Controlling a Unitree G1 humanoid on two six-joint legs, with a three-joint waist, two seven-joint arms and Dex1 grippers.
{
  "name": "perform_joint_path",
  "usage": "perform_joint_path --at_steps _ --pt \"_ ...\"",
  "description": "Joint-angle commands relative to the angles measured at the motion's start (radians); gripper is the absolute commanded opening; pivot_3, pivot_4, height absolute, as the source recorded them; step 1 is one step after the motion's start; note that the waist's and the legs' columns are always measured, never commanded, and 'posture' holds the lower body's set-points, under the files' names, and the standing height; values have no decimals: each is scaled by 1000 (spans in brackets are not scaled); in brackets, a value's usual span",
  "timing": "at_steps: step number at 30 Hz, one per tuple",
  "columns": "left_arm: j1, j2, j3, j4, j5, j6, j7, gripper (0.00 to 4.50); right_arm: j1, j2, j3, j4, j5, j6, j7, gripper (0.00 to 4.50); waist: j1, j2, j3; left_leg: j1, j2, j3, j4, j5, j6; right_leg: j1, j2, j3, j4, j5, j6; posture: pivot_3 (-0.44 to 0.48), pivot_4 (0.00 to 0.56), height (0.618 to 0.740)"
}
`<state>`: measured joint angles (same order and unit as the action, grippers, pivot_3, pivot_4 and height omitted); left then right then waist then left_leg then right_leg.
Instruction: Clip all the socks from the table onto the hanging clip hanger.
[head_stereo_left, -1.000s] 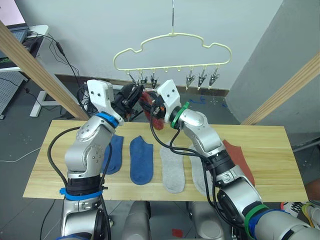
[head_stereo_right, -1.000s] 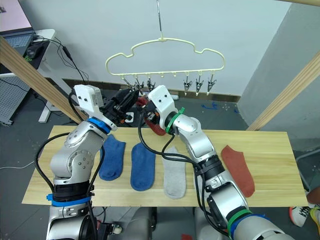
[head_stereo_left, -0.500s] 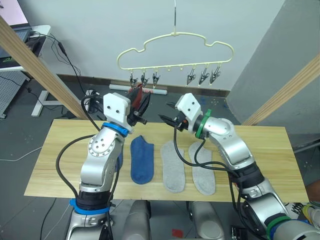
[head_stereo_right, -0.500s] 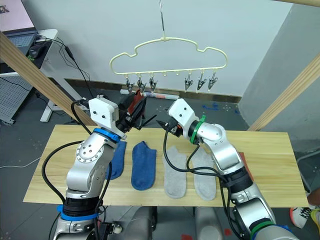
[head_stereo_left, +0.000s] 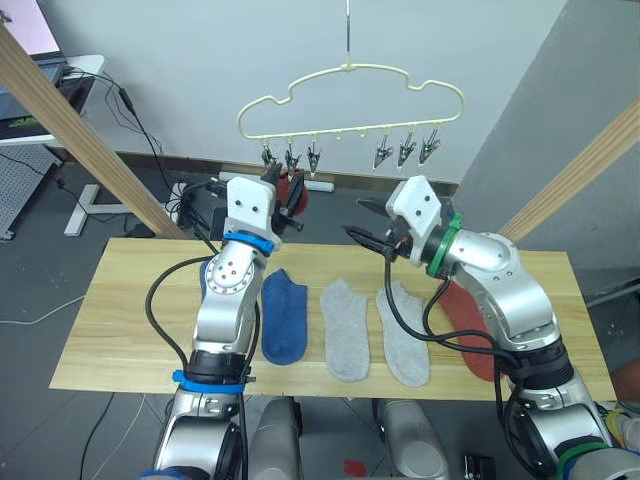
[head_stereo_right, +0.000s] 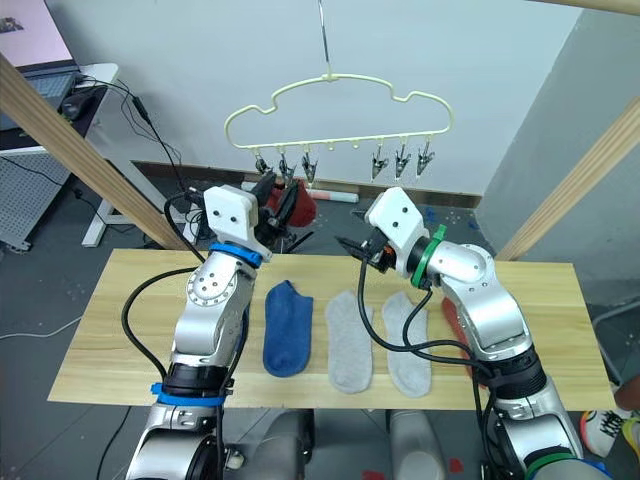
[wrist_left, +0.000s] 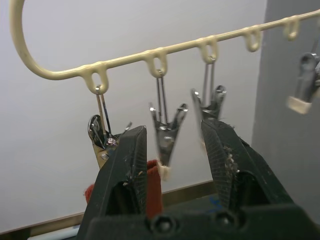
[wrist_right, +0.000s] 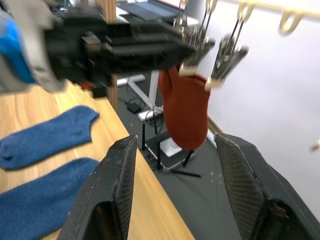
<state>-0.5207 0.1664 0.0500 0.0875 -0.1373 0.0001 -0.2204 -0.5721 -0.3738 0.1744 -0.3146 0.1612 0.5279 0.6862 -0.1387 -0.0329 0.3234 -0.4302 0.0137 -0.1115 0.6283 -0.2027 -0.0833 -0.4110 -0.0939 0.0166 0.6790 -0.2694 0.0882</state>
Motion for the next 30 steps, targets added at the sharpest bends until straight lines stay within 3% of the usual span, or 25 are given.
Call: perform_joint_path --at_steps 1,23,30 --pt "-27 -3 13 14 14 -51 18 1899 -1 -23 -36 -53 41 7 17 2528 -1 0 0 0 0 0 0 0 0 0 0 0 0 0 0 -268 328 740" --pt "-130 -14 20 135 25 -100 43 1899 -29 -61 -82 -56 152 48 14 2528 -5 0 0 0 0 0 0 0 0 0 0 0 0 0 0 -283 335 740" --pt "-128 -11 21 133 28 -107 37 356 -24 -66 -86 -63 160 56 4 2557 -5 0 1 0 0 0 0 0 0 0 0 0 -1 0 0 -284 335 740"
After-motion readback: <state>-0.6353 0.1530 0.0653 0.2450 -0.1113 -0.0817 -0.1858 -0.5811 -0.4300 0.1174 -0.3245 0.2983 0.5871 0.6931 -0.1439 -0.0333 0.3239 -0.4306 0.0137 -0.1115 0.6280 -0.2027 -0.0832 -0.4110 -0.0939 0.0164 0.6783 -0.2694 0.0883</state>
